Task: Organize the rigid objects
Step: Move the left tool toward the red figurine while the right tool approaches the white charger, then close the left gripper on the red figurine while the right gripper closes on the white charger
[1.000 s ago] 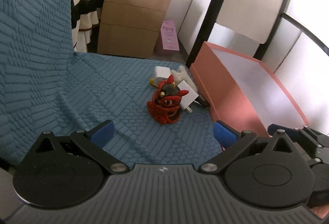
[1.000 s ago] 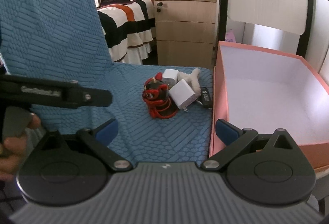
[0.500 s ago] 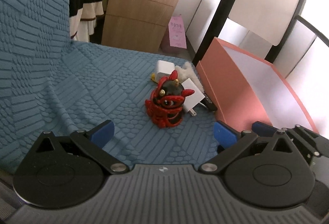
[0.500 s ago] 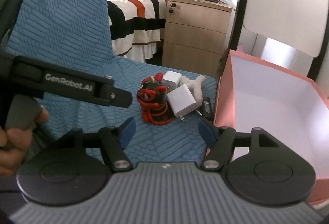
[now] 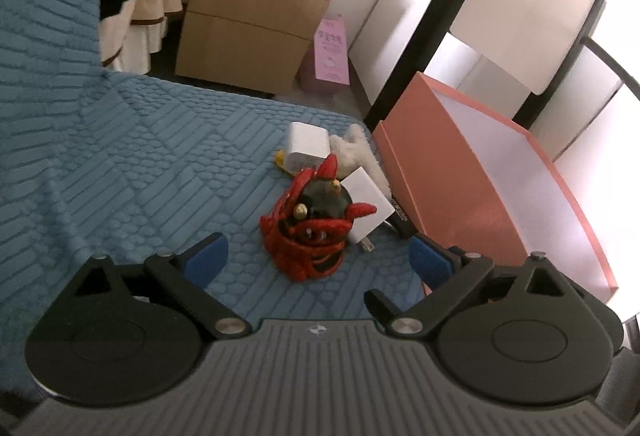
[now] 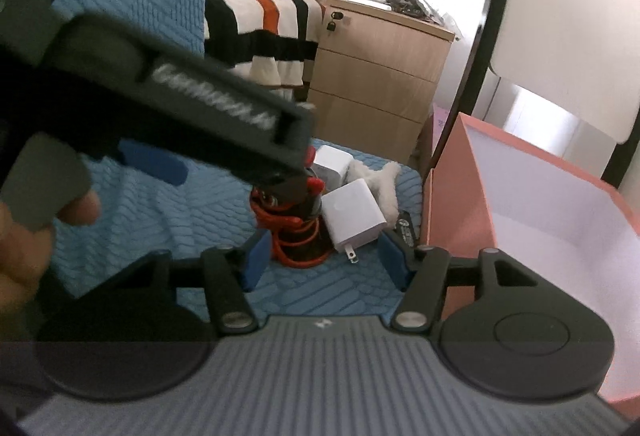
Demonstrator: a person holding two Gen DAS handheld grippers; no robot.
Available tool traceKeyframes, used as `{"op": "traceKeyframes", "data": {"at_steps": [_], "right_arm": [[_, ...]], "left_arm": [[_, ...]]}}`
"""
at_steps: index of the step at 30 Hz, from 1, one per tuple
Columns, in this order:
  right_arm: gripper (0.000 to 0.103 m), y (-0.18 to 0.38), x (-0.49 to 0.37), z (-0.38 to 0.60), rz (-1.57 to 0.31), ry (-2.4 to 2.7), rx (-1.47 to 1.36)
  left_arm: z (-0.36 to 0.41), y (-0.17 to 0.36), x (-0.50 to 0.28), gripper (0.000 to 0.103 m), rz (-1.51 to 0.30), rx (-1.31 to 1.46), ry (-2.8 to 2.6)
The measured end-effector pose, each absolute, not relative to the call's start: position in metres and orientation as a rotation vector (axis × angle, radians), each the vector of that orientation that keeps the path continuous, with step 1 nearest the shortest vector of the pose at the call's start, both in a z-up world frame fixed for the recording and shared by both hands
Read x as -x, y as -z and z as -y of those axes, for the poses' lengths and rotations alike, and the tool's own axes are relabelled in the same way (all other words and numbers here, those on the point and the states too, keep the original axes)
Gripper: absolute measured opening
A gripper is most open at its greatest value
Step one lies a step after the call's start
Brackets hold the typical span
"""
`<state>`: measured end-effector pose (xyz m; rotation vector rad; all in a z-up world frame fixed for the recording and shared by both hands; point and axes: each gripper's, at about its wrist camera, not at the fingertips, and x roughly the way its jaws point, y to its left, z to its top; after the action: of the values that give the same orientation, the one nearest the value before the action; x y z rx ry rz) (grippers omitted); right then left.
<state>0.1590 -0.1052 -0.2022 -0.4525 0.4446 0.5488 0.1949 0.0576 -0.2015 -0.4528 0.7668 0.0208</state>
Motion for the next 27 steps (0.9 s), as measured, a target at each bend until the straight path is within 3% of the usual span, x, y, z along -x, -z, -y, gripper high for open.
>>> {"op": "traceKeyframes", "data": {"at_steps": [8, 20, 23, 27], "right_arm": [[0.061, 0.215, -0.179, 0.088, -0.442, -0.464, 0.525], [0.062, 0.234, -0.196, 0.065, -0.469, -0.42, 0.637], [0.068, 0.239, -0.201, 0.064, -0.482, -0.416, 0.659], [0.069, 0.243, -0.207, 0.061, -0.461, -0.386, 0.691]], "left_arm": [[-0.069, 0.213, -0.223, 0.099, -0.793, 0.456, 0.037], [-0.073, 0.23, -0.243, 0.086, -0.85, 0.445, 0.157], [-0.075, 0.233, -0.247, 0.084, -0.86, 0.457, 0.17], [-0.075, 0.235, -0.251, 0.082, -0.863, 0.447, 0.177]]}}
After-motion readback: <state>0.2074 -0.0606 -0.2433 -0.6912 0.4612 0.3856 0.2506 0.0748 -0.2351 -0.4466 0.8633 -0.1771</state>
